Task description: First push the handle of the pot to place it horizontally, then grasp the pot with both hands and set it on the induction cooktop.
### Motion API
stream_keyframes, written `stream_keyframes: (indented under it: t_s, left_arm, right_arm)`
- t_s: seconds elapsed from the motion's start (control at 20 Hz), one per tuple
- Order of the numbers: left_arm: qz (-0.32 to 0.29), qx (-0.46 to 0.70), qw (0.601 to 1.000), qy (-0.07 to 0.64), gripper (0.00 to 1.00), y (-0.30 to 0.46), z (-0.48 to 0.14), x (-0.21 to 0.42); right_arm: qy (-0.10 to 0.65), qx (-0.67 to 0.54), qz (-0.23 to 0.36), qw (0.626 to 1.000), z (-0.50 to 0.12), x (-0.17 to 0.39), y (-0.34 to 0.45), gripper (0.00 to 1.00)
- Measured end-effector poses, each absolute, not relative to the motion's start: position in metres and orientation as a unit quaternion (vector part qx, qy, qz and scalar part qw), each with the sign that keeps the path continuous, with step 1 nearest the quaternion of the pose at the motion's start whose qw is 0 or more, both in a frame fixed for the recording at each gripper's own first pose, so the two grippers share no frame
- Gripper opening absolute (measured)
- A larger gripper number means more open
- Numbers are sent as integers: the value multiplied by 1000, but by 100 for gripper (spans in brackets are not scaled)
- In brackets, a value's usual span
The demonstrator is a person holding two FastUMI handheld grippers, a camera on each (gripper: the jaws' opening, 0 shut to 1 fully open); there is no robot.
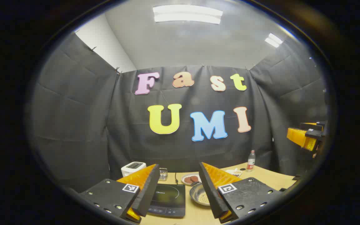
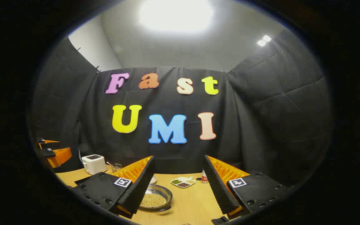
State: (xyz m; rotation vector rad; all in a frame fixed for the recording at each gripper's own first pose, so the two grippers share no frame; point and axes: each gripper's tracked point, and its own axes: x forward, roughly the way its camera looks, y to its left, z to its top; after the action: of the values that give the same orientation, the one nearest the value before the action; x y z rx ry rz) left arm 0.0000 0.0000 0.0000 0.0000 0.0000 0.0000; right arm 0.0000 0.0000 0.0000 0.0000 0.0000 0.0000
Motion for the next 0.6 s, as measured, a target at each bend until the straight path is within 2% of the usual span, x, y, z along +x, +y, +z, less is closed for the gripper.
stream_keyframes:
  t_s: [0.6]
  left_arm:
    - [9,0,1000,-1,74,14,-3,0]
  right_arm:
    - [5,-1,-1,1000,-4,-4,4,97]
